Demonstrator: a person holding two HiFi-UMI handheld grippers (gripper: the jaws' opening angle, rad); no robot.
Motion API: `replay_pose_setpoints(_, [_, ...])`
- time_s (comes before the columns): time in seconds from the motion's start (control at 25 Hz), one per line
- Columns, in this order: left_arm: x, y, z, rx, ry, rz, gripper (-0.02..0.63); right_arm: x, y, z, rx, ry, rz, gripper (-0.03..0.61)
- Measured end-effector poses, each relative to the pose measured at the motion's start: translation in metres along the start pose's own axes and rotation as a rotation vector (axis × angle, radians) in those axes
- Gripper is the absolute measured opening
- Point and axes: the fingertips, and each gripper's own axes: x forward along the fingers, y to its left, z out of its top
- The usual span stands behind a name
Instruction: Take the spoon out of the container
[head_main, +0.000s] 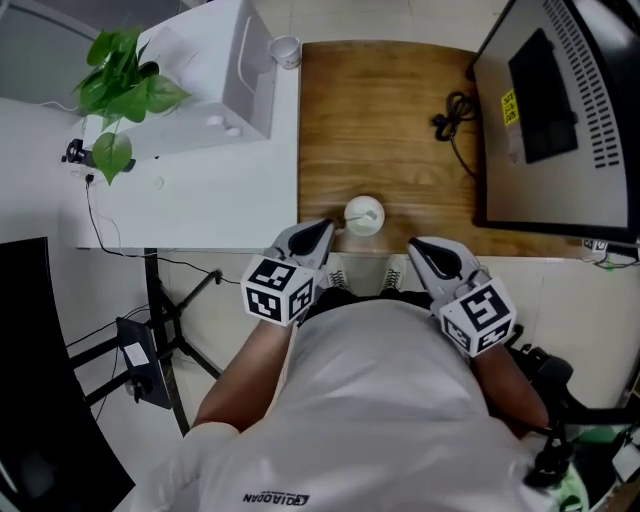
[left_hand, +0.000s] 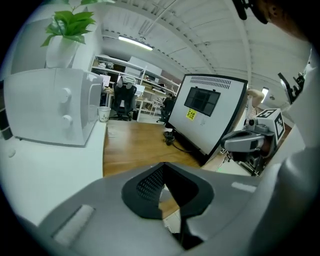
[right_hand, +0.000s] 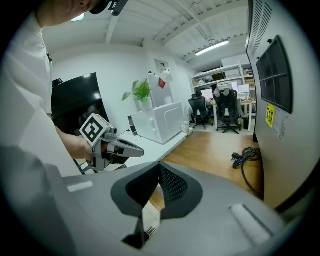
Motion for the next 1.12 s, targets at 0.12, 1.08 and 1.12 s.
replay_pose_setpoints(0.12, [0.006,0.004,-0.001,0.0,0.011,-0.027,0.006,0.005,-0.001,-0.007,0.028,0.009,-0.024,0.008])
replay_pose_setpoints(1.08, [0.04,0.025,-0.021,-0.134,0.092,-0.112,0.126,0.035,-0.015,-0.033,0.148,0.07,-0.057,0.008])
replay_pose_setpoints(1.12, [0.041,0.025,-0.022,-0.139,0.094,-0.112,0.127,0.036,-0.015,-0.033,0.149,0.07,-0.055,0.008])
